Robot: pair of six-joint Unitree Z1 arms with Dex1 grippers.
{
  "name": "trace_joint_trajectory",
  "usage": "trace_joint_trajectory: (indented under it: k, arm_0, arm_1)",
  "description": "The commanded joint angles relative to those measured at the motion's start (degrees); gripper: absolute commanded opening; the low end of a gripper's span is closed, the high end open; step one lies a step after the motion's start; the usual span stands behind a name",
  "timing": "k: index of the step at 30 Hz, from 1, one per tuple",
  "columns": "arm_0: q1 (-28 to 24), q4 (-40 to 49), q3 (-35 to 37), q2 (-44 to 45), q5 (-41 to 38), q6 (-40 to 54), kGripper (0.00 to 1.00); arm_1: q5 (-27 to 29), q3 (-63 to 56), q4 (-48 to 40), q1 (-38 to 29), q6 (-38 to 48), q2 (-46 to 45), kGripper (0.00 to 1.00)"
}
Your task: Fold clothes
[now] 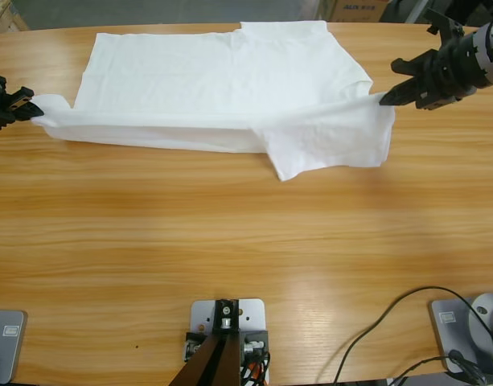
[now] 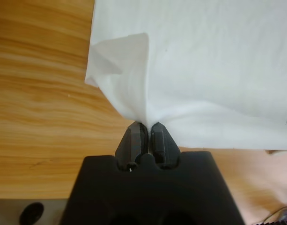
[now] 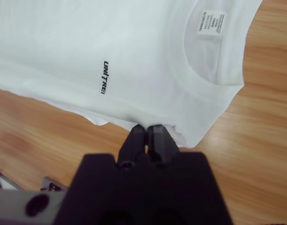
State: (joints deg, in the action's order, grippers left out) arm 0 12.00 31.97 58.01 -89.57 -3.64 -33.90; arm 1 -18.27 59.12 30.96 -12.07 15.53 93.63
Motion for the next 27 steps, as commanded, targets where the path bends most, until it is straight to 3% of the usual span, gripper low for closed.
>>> trace_joint_trajectory:
  k: [1,27]
  arm_0:
    - [-1.65,0.59,0.49,-4.72,-0.67,1.59,0.000]
    - [-2.60,0.11,5.17,-13.72,-0.67,3.79,0.000]
  arm_1:
    - [-0.89,3.63,2.08,1.79,-2.08,5.55,0.000]
    - [-0.78,9.00,2.17,2.91,-4.77,15.18,0.000]
